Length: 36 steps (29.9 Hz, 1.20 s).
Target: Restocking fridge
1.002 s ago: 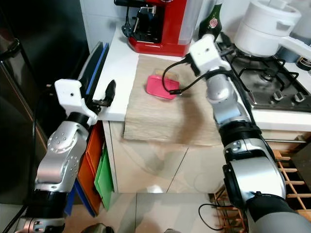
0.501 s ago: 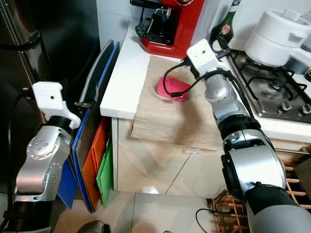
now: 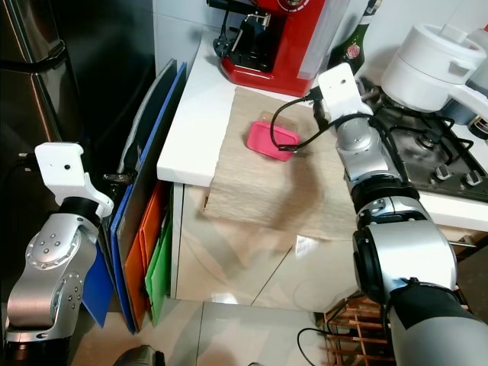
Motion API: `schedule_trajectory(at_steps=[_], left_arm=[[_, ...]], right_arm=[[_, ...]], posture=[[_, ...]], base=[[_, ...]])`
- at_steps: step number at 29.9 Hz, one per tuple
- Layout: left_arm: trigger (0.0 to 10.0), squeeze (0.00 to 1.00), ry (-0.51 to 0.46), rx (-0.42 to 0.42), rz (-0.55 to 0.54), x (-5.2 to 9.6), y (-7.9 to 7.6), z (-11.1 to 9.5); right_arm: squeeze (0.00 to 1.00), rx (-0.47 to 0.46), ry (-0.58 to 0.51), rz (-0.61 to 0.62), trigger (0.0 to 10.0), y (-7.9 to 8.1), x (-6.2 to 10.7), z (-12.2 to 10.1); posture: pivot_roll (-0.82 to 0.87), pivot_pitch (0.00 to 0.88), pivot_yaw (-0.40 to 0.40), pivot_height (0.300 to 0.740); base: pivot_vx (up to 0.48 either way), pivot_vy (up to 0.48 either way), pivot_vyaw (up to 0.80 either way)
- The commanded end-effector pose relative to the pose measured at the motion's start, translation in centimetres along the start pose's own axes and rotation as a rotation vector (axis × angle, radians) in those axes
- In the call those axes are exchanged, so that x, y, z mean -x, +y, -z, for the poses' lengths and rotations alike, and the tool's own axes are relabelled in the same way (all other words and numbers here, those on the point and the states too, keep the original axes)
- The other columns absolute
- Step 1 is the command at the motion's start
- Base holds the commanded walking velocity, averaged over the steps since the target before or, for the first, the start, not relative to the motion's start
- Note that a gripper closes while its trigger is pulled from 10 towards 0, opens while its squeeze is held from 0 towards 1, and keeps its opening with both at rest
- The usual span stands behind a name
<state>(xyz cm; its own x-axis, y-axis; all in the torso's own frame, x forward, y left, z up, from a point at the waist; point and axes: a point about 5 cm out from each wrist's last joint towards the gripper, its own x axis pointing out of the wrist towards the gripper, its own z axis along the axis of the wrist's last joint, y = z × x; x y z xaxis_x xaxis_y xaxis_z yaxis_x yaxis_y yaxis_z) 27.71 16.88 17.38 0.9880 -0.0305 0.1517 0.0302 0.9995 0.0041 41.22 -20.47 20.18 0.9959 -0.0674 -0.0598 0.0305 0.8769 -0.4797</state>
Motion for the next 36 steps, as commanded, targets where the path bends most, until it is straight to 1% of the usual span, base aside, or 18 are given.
schedule_trajectory(at_steps=[1, 9, 10, 13, 14, 15, 17, 19, 20, 22, 27, 28, 29, 30, 31, 32, 35, 36], left_arm=[[10.0, 0.00, -0.003, -0.002, 0.004, 0.2, -0.3, -0.3], [10.0, 0.00, 0.005, -0.002, -0.007, 0.4, -0.2, -0.4], [10.0, 0.00, 0.011, -0.001, -0.011, 0.5, -0.1, -0.4], [10.0, 0.00, 0.015, 0.000, -0.015, 0.6, 0.0, -0.4], [10.0, 0.00, 0.018, 0.001, -0.018, 0.6, 0.0, -0.4], [10.0, 0.00, 0.018, 0.001, -0.018, 0.6, 0.0, -0.4], [10.0, 0.00, 0.028, 0.014, -0.027, 0.6, 0.1, -0.2], [10.0, 0.00, 0.032, 0.022, -0.031, 0.6, 0.1, -0.2], [10.0, 0.00, 0.032, 0.022, -0.031, 0.6, 0.1, -0.2], [10.0, 0.00, 0.035, 0.030, -0.032, 0.5, 0.0, -0.1], [10.0, 0.00, 0.040, 0.041, -0.033, 0.3, -0.2, 0.0], [10.0, 0.00, 0.040, 0.045, -0.033, 0.2, -0.2, 0.0], [10.0, 0.00, 0.040, 0.045, -0.033, 0.2, -0.2, 0.0], [10.0, 0.00, 0.041, 0.047, -0.034, 0.1, -0.2, 0.0], [10.0, 0.00, 0.040, 0.048, -0.034, 0.1, -0.2, 0.0], [10.0, 0.00, 0.038, 0.049, -0.035, 0.1, -0.3, 0.0], [10.0, 0.00, 0.019, 0.056, -0.044, -0.1, -0.2, -0.1], [10.0, 0.00, 0.014, 0.057, -0.039, -0.3, -0.3, -0.1]], right_arm=[[0.00, -0.052, 0.070, -0.047, 10.0, 0.3, 0.1, 1.0], [0.00, -0.111, 0.139, -0.094, 10.0, 1.0, 0.3, 2.2], [0.00, -0.197, 0.195, -0.110, 10.0, 1.0, 0.6, 3.2], [0.00, -0.286, 0.233, -0.115, 10.0, 1.0, 0.8, 3.9], [0.00, -0.361, 0.247, -0.111, 10.0, 1.0, 0.8, 4.1], [0.00, -0.361, 0.247, -0.111, 10.0, 1.0, 0.8, 4.1], [0.00, -0.618, 0.302, -0.066, 10.0, 0.9, 1.0, 4.8], [0.00, -0.912, 0.326, 0.028, 10.0, 0.4, 1.1, 5.1], [0.00, -0.912, 0.326, 0.028, 10.0, 0.4, 1.1, 5.1], [0.00, -1.010, 0.333, 0.086, 10.0, -0.1, 1.1, 5.3], [0.00, -0.956, 0.342, 0.101, 10.0, -0.3, 1.3, 5.6], [0.00, -0.845, 0.308, 0.080, 10.0, -0.3, 1.0, 5.0], [0.00, -0.845, 0.308, 0.080, 10.0, -0.3, 1.0, 5.0], [0.00, -0.756, 0.273, 0.071, 10.0, -0.3, 0.9, 4.4], [0.00, -0.714, 0.251, 0.087, 10.0, -0.3, 0.8, 4.2], [0.00, -0.634, 0.225, 0.084, 10.0, -0.1, 0.8, 4.1], [0.00, -0.399, 0.061, 0.043, 10.0, 1.6, 1.3, 3.7], [0.00, -0.356, -0.002, 0.038, 10.0, 2.2, 1.8, 3.9]], posture=[[0.20, 0.009, -0.176, 0.740], [0.21, 0.018, -0.183, 0.740], [0.21, 0.020, -0.186, 0.740], [0.21, 0.025, -0.186, 0.740], [0.20, 0.026, -0.185, 0.740], [0.20, 0.026, -0.185, 0.740], [0.20, 0.026, -0.187, 0.740], [0.20, 0.026, -0.187, 0.740], [0.20, 0.026, -0.187, 0.740], [0.19, 0.024, -0.187, 0.740], [0.18, 0.021, -0.188, 0.740], [0.18, 0.018, -0.188, 0.740], [0.18, 0.018, -0.188, 0.740], [0.17, 0.013, -0.192, 0.740], [0.17, 0.013, -0.192, 0.740], [0.17, 0.006, -0.201, 0.740], [0.15, 0.000, -0.195, 0.740], [0.13, 0.000, -0.189, 0.740]], base=[[0.000, 0.000, 0.00], [0.000, 0.000, 0.00], [0.000, 0.000, 0.00], [0.000, 0.000, 0.00], [0.000, 0.000, 0.00], [0.000, 0.000, 0.00], [0.000, 0.000, 0.00], [0.000, 0.000, 0.00], [0.000, 0.000, 0.00], [0.000, 0.000, 0.00], [0.000, 0.000, 0.00], [0.000, 0.000, 0.00], [0.000, 0.000, 0.00], [0.000, 0.000, 0.00], [0.000, 0.000, 0.00], [0.000, 0.000, 0.00], [0.000, 0.000, 0.00], [0.000, 0.000, 0.00]])
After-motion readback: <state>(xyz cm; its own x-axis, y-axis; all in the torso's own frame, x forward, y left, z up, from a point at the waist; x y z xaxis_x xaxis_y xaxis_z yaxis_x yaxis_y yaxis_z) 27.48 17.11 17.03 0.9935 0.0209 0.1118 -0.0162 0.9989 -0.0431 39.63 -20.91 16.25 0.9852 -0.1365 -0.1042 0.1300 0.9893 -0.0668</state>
